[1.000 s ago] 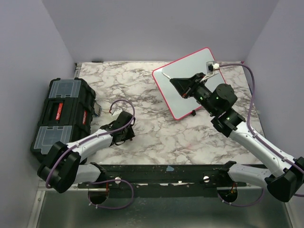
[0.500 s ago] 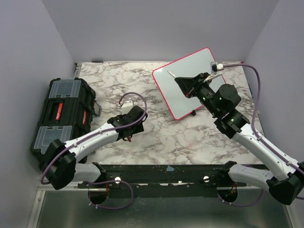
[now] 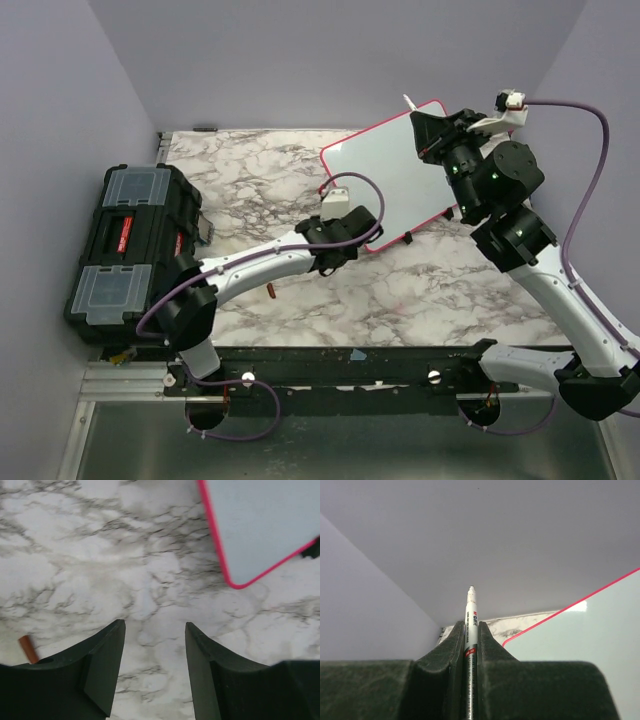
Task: Write a sentence on the whiteboard
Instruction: Place the pen cap at the center of the board, then move the whiteboard to the center of the board.
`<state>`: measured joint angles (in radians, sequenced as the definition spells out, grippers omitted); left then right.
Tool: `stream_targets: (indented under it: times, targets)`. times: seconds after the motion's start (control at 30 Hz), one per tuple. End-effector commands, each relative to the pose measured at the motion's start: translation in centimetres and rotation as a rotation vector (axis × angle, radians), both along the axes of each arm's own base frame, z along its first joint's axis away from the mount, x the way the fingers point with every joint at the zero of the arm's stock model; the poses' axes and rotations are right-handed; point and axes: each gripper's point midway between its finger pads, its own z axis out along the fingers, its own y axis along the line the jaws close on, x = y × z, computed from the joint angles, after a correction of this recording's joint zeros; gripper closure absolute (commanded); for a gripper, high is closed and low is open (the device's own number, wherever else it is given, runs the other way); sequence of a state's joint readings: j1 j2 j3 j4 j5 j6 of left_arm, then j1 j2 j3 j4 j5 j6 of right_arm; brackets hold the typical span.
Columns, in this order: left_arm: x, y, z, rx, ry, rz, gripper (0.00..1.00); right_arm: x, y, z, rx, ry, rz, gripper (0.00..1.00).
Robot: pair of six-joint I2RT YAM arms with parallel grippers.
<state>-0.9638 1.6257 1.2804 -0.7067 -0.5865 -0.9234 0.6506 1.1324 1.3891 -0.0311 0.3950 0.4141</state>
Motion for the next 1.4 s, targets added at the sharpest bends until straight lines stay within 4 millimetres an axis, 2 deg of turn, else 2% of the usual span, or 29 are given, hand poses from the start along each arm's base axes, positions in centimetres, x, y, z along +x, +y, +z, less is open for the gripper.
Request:
stream_targets:
  times: [0.0,0.03,0.1,0.17,0.27,0.43,0.87,1.2,1.37]
  targets:
    - [0.3,-7.6,2.4,-0.135,-0.023,-0.044,0.48,0.6,-1.6,-0.7,-0.027,0.052,-0.091,0.99]
    - [0.4,-9.2,2.4,-0.145,-0.022,-0.065,0.49,0.5,-1.6,-0.5,-0.024,0.051,-0.087,0.99]
    - [0.7,-12.5,3.5,-0.157,-0.053,-0.122,0.50,0.2,-1.7,-0.4,-0.025,0.051,-0.080,0.99]
    - [1.0,-14.9,3.8,-0.141,-0.070,-0.147,0.50,-0.1,-1.7,-0.4,-0.022,0.050,-0.070,0.99]
    - [1.8,-17.5,3.1,-0.149,-0.061,-0.152,0.52,-0.6,-1.8,-0.5,-0.020,0.053,-0.060,0.99]
    - [2.9,-19.8,1.4,-0.202,-0.060,-0.107,0.55,-1.4,-1.8,-0.4,-0.008,0.052,-0.030,0.99]
    - [6.7,-23.6,-1.4,-0.253,-0.129,-0.087,0.57,-3.3,-1.7,-0.6,-0.007,0.054,0.040,0.99]
    - [8.2,-24.1,-3.3,-0.249,-0.139,-0.059,0.59,-4.0,-1.9,-1.2,-0.020,0.055,0.059,0.99]
    - [8.5,-23.4,-5.2,-0.244,-0.108,-0.011,0.59,-4.0,-1.7,-1.6,-0.034,0.060,0.068,0.99]
